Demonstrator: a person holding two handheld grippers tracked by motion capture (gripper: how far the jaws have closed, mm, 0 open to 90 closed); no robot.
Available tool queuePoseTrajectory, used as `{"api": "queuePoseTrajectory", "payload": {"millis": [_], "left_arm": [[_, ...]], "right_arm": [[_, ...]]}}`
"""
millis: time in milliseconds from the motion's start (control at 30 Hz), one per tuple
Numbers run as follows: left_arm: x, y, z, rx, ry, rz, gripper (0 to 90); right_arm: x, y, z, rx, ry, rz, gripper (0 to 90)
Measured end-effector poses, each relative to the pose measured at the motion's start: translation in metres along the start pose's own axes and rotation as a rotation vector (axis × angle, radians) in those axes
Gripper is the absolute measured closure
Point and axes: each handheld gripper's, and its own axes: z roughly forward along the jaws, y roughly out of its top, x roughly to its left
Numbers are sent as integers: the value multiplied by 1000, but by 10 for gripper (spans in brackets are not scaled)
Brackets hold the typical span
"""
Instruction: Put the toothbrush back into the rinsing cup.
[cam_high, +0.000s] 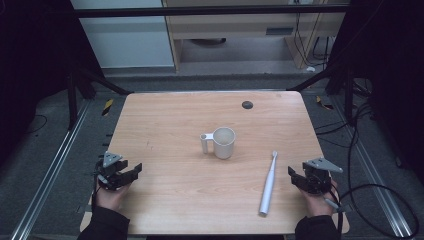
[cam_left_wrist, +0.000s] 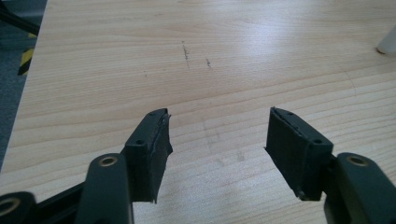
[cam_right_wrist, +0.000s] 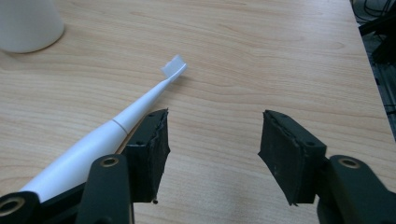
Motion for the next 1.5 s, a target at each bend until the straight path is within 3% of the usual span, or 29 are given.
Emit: {"api": "queuePoseTrajectory", "payload": {"millis": [667, 1500], "left_arm": [[-7, 1, 3, 40, -21, 46, 562], [-12, 0, 8, 82, 4, 95, 538]], "right_arm": [[14, 5, 6, 14, 74, -40, 645], [33, 8, 28, 91, 143, -70, 897]]}}
